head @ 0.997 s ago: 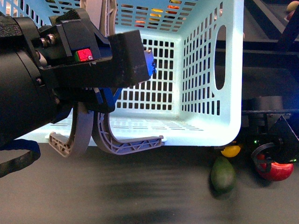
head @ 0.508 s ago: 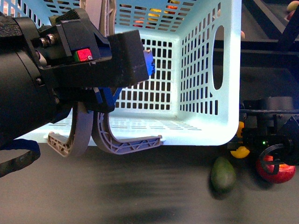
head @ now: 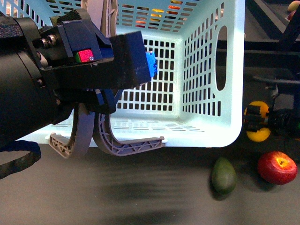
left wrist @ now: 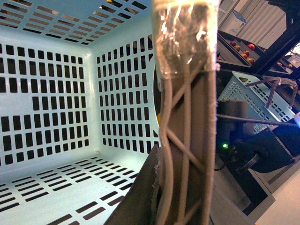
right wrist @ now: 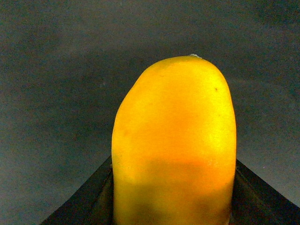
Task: Pick mango with right arm and hold basket with left
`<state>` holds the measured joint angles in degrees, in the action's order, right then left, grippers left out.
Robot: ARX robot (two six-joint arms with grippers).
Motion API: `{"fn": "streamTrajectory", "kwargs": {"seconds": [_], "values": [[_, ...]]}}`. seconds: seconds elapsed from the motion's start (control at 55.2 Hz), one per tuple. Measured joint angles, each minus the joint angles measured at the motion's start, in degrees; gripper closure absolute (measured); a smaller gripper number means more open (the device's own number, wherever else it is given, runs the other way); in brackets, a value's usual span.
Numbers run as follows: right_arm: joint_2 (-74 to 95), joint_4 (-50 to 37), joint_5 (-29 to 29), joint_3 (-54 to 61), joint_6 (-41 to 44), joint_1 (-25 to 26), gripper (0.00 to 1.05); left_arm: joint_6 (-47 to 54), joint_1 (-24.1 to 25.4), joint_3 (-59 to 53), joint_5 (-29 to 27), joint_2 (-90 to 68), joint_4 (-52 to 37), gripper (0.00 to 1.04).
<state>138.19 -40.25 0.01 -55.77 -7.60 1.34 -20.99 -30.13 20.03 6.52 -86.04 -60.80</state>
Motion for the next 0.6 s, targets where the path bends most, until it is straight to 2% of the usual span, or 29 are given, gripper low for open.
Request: {"fn": "streamTrajectory", "kwargs": {"seconds": [0.399, 0.598], "values": [[-22.6, 1.8, -6.7, 11.7, -5.4, 2.3, 0.48, 0.0, 0.0, 0.0, 0.0, 0.0, 0.0, 0.96], [-37.9, 6.0, -10.5, 16.3, -7.3, 0.9, 0.48, 0.0, 0.0, 0.0, 0.0, 0.0, 0.0, 0.96]]}}
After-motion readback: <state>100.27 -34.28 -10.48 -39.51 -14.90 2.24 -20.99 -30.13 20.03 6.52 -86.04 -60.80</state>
